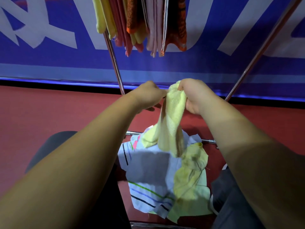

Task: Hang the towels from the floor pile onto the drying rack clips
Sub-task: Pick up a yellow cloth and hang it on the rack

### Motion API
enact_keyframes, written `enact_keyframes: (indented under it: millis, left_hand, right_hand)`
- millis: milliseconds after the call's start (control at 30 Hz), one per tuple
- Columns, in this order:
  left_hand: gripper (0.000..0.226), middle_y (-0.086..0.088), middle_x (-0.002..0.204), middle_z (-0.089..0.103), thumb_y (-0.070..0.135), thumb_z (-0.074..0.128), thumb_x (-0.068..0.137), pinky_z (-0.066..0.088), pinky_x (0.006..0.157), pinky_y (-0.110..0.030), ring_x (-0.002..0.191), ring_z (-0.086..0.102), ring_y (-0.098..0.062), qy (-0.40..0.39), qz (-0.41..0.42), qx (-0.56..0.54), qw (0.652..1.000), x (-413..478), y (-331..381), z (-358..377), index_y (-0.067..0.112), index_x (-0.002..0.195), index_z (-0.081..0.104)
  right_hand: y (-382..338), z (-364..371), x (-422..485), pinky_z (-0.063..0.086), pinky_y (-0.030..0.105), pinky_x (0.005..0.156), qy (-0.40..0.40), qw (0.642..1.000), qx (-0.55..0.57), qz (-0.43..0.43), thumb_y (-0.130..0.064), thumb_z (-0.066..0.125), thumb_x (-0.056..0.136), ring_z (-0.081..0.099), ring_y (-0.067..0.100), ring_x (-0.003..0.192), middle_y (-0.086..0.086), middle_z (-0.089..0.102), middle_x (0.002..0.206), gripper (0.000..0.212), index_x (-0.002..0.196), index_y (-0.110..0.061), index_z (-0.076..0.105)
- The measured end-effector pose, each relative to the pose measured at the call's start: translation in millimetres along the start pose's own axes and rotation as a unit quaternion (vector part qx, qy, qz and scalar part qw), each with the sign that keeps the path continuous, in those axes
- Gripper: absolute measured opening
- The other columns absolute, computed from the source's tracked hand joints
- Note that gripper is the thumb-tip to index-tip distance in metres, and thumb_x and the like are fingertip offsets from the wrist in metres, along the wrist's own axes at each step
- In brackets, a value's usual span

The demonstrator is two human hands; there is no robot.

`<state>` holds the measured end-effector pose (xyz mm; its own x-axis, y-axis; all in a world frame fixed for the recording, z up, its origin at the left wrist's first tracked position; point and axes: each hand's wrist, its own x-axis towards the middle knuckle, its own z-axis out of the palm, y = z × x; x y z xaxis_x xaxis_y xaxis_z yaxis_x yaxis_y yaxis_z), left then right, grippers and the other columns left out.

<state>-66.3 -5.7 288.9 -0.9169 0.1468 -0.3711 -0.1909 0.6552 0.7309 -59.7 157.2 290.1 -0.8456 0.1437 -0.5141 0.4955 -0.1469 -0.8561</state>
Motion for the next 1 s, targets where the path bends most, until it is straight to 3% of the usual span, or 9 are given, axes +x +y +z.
enact_keyframes:
  millis: [133,233,367,467,567,633,800,933,1000]
  left_hand:
    - [0.076,-0.004,0.114,0.077,0.079,0.033,0.098,0.058,0.099,-0.052,0.109,0.074,-0.031,-0.106,-0.021,-0.126,0.986,-10,2,6,0.018,0.115,0.075]
    - [0.063,-0.004,0.105,0.078,0.072,0.038,0.103,0.063,0.089,-0.046,0.091,0.076,-0.026,-0.135,-0.005,-0.134,0.982,-16,6,0,0.02,0.114,0.071]
    - [0.027,-0.006,0.093,0.075,0.036,0.075,0.098,0.064,0.081,-0.044,0.077,0.07,-0.019,-0.077,0.077,-0.049,0.993,-8,-5,-1,0.014,0.11,0.064]
    - [0.023,-0.009,0.087,0.076,0.026,0.085,0.088,0.063,0.072,-0.038,0.067,0.065,-0.014,0.032,0.117,-0.024,0.992,-3,-4,-1,0.011,0.096,0.069]
    - [0.02,-0.003,0.077,0.072,0.019,0.085,0.083,0.055,0.067,-0.032,0.063,0.059,-0.01,0.058,0.128,-0.022,0.99,1,-2,-2,0.011,0.088,0.068]
    - [0.014,0.004,0.072,0.065,0.019,0.078,0.083,0.05,0.066,-0.029,0.063,0.054,-0.012,0.062,0.125,-0.002,0.99,4,-1,-2,0.014,0.085,0.065]
    - [0.015,0.004,0.074,0.06,0.024,0.069,0.088,0.051,0.067,-0.034,0.068,0.053,-0.016,0.089,0.153,0.03,0.984,9,1,2,0.017,0.086,0.056]
    - [0.028,-0.005,0.08,0.06,0.029,0.082,0.087,0.045,0.064,-0.031,0.067,0.048,-0.014,0.072,0.205,0.041,0.975,12,-1,6,0.018,0.089,0.055]
    - [0.027,-0.002,0.083,0.063,0.028,0.084,0.085,0.043,0.063,-0.028,0.068,0.05,-0.012,0.066,0.216,0.051,0.973,14,-2,7,0.02,0.09,0.059]
  right_hand:
    - [0,0,2,0.062,0.041,0.084,-0.011,0.992,0.123,0.019,0.003,0.039,0.101,0.075,0.029,0.087,0.017,0.073,0.095,0.023,0.107,0.003,0.062]
    - [-2,-1,2,0.062,0.051,0.089,0.001,0.985,0.168,0.028,0.004,0.036,0.102,0.077,0.037,0.098,0.026,0.074,0.111,0.034,0.128,0.009,0.056]
    - [-1,-1,0,0.062,0.048,0.066,0.03,0.978,0.205,0.023,0.008,0.036,0.103,0.073,0.035,0.095,0.023,0.066,0.115,0.038,0.139,0.006,0.047]
    - [0,-2,-1,0.063,0.045,0.063,0.035,0.979,0.198,0.024,0.007,0.038,0.103,0.074,0.035,0.095,0.025,0.067,0.117,0.039,0.142,0.006,0.045]
    - [1,-4,1,0.062,0.042,0.067,0.032,0.982,0.185,0.025,0.004,0.043,0.106,0.074,0.03,0.099,0.022,0.068,0.124,0.036,0.142,0.005,0.049]
    - [4,-6,4,0.063,0.047,0.076,0.034,0.986,0.157,0.036,-0.001,0.047,0.108,0.075,0.031,0.107,0.021,0.072,0.123,0.03,0.137,0.0,0.054]
    - [12,-12,11,0.063,0.039,0.062,0.076,0.995,-0.033,0.055,-0.011,0.058,0.103,0.077,0.024,0.09,0.009,0.076,0.105,0.023,0.125,-0.012,0.064]
    - [15,-14,17,0.056,0.035,0.077,0.103,0.959,-0.264,-0.012,-0.008,0.052,0.094,0.067,0.027,0.096,0.009,0.065,0.13,0.061,0.154,-0.02,0.045]
    - [13,-11,12,0.05,0.032,0.073,0.027,0.949,-0.309,-0.063,-0.006,0.055,0.09,0.065,0.019,0.092,0.001,0.067,0.13,0.071,0.155,-0.033,0.047]
